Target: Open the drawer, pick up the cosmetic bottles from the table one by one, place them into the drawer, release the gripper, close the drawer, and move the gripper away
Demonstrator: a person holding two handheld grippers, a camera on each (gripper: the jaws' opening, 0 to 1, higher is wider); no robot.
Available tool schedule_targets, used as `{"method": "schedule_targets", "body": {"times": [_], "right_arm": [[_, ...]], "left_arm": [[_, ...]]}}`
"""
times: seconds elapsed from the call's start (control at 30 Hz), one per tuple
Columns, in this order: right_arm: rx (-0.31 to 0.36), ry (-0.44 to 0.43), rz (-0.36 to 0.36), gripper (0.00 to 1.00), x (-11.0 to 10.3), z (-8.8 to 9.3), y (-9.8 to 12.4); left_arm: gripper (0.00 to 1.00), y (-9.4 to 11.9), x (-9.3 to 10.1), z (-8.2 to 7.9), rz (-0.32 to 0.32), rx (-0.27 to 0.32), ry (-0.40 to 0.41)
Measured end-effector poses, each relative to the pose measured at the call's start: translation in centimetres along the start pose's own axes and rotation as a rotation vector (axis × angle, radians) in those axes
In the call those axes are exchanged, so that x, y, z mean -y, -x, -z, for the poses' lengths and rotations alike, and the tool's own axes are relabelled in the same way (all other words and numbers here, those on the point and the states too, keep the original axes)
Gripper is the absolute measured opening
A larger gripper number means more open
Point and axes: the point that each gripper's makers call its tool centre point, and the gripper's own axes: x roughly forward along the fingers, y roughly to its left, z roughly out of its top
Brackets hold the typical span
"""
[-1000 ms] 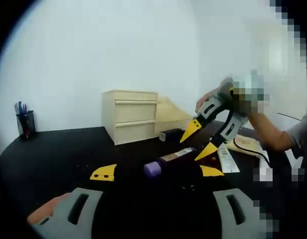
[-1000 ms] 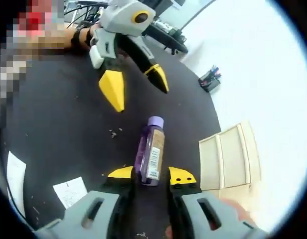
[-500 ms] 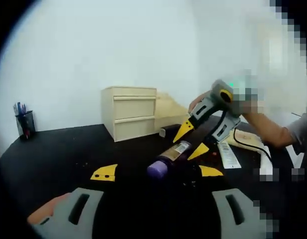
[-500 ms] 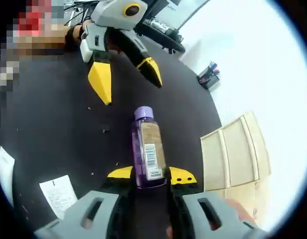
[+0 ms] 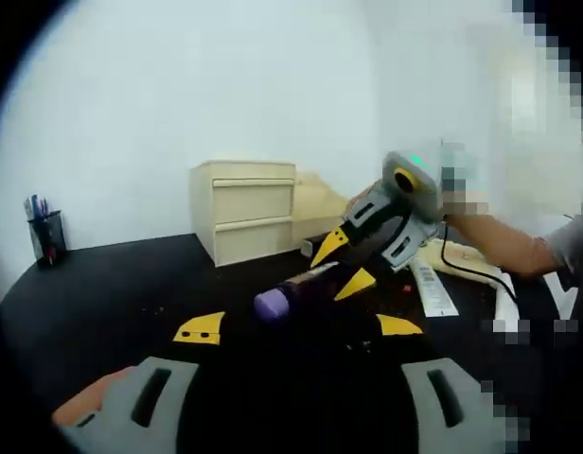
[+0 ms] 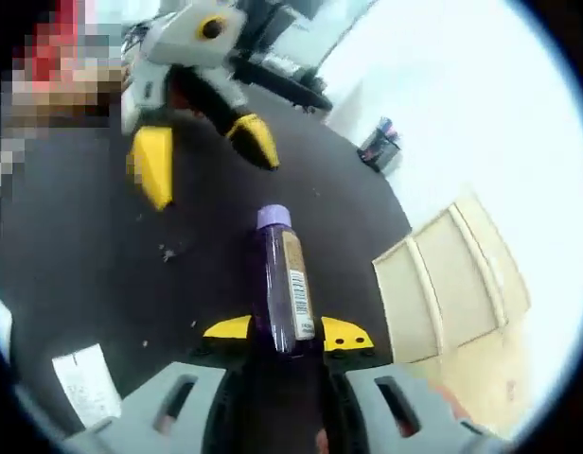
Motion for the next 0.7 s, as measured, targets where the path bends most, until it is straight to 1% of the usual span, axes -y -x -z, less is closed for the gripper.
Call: {"method": "schedule_targets", "body": {"times": [0.03,0.07,0.1,0.13,0.17,0.2,0.23,0.27,0.3,0.33,0.37,0.47,0.5,0.57,0.6,0.63,0.67,0.7], "right_arm": [[0.019,-0.052,-0.020,0.21,0.3,0.0,0.0],[0.040,-0.113,-0.041,0.21,-0.1,0.1,0.2],[0.048,-0.212,-0.066,0.21,0.6,0.2,0.4],[0.045,-0.278,-0.094,0.20,1.4,0.3,0.5],[0.048,-0.323,-0.112,0.20,1.3,0.3,0.7],[0.042,-0.414,-0.149,0.20,0.9,0.6,1.0],[0.031,-0.445,-0.162,0.20,0.8,0.8,1.1],[0.036,-0.492,-0.183,0.20,0.5,0.9,1.2],[0.019,-0.552,-0.207,0.20,0.4,1.1,1.3],[0.034,-0.574,-0.218,0.20,0.2,1.1,1.4],[0.016,-0.624,-0.239,0.21,-0.3,1.5,1.6],[0.052,-0.562,-0.228,0.21,-0.5,1.4,1.6],[0.066,-0.510,-0.211,0.21,-0.7,1.4,1.7],[0.087,-0.433,-0.188,0.22,-0.8,1.2,1.7],[0.083,-0.415,-0.183,0.22,-1.0,1.3,1.6],[0.080,-0.429,-0.184,0.22,-1.0,1.2,1.5],[0.082,-0.417,-0.175,0.23,-0.7,1.2,1.3],[0.101,-0.374,-0.146,0.25,-0.4,1.1,1.1]], "left_arm": [[0.55,0.0,0.0,0.0,0.000,0.001,0.001],[0.55,0.1,0.0,0.0,0.000,0.003,0.002],[0.55,0.1,0.0,-0.1,0.000,0.006,0.004],[0.55,0.1,0.0,-0.1,0.000,0.008,0.005],[0.55,0.1,0.0,-0.2,0.002,0.010,0.007],[0.55,0.1,0.0,-0.2,0.003,0.011,0.008],[0.54,0.0,0.5,0.0,0.004,0.010,0.008],[0.54,0.0,0.6,0.1,0.004,0.007,0.006],[0.54,0.0,0.5,0.1,0.004,0.002,0.004],[0.54,-0.1,0.6,0.2,0.004,0.001,0.004],[0.54,-0.1,0.5,0.2,0.005,-0.001,0.003],[0.54,-0.1,0.5,0.2,0.004,-0.003,0.002],[0.54,-0.1,0.4,0.2,0.005,-0.003,0.002],[0.54,-0.1,0.1,0.2,0.004,-0.005,0.001],[0.54,-0.1,0.1,0.2,0.004,-0.006,0.001],[0.54,-0.1,0.0,0.2,0.004,-0.008,0.001],[0.54,-0.1,0.0,0.2,0.004,-0.009,0.000],[0.54,-0.1,0.1,0.3,0.003,-0.010,-0.001]]}}
